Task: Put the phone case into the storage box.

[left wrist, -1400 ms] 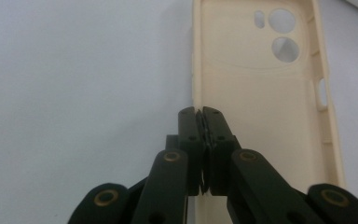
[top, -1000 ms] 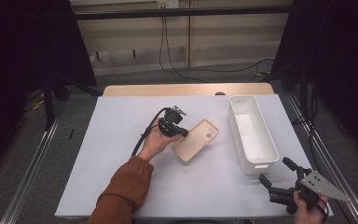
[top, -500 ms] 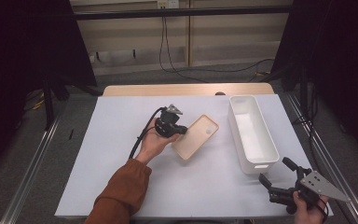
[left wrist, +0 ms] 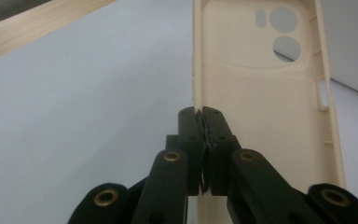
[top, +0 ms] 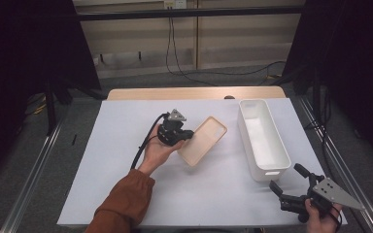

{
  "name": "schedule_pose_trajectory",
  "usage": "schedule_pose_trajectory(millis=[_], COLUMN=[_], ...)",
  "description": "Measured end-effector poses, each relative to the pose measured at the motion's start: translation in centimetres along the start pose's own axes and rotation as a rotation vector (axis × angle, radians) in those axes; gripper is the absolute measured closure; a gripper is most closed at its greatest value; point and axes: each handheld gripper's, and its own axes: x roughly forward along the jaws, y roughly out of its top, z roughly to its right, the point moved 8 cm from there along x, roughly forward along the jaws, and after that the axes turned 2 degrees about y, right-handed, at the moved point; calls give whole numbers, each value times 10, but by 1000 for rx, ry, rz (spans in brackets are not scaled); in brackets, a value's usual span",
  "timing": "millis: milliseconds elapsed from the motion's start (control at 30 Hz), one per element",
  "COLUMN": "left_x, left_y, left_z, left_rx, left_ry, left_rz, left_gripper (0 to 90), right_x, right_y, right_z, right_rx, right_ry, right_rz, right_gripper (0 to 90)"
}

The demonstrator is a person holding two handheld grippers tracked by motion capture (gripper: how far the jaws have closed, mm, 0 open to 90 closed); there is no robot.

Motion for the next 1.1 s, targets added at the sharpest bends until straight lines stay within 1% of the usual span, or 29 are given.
schedule_pose_trajectory(millis=[33, 67, 200, 267, 333, 400, 500, 533, 567, 600, 633, 667, 733, 833, 1067, 1100], left_x=[-1, -2, -8, -11, -15, -18, -23, -26, -28, -29, -31, -33, -36, -40, -55, -56], left_y=[0, -1, -1, -1, -1, -1, -1, -1, 0, 0, 0, 0, -1, -2, -8, -8], left_z=[0, -1, 0, -1, -1, -1, -2, -2, -2, -2, -3, -3, -3, -5, -6, -6], left_rx=[-4, 2, -27, -22, -38, -44, -41, -52, -61, -61, -53, -51, -59, -56, -66, -70], left_ry=[6, 10, 7, 14, 7, 7, 9, 7, -9, -3, 8, 9, 18, 39, 57, 52], left_rz=[11, 14, 50, 59, 71, 85, 103, 113, 114, 124, 123, 129, 136, 153, 196, 206], left_gripper=[877, 877, 876, 876, 876, 876, 877, 876, 876, 876, 877, 876, 876, 876, 877, 876], right_x=[0, 0, 0, 0, 0, 0, 0, 0, 0, 0, 0, 0, 0, 0, 0, 0], right_y=[0, 0, 0, 0, 0, 0, 0, 0, 0, 0, 0, 0, 0, 0, 1, 1], right_z=[0, 0, 0, 0, 0, 0, 1, 1, 1, 1, 0, 0, 0, 1, 1, 1], right_rx=[0, 0, 1, 0, 1, 4, 6, 5, 5, 5, 5, 6, 2, 2, 4, 4], right_ry=[0, 0, -1, -1, -1, -1, -3, -3, -4, -3, -3, -3, -3, -4, -6, -6], right_rz=[0, 0, -1, -1, 0, 0, 0, 0, 0, 0, 0, 0, 0, 0, 2, 2], right_gripper=[0, 0, 0, 0, 0, 0, 0, 0, 0, 0, 0, 0, 0, 0, 0, 0])
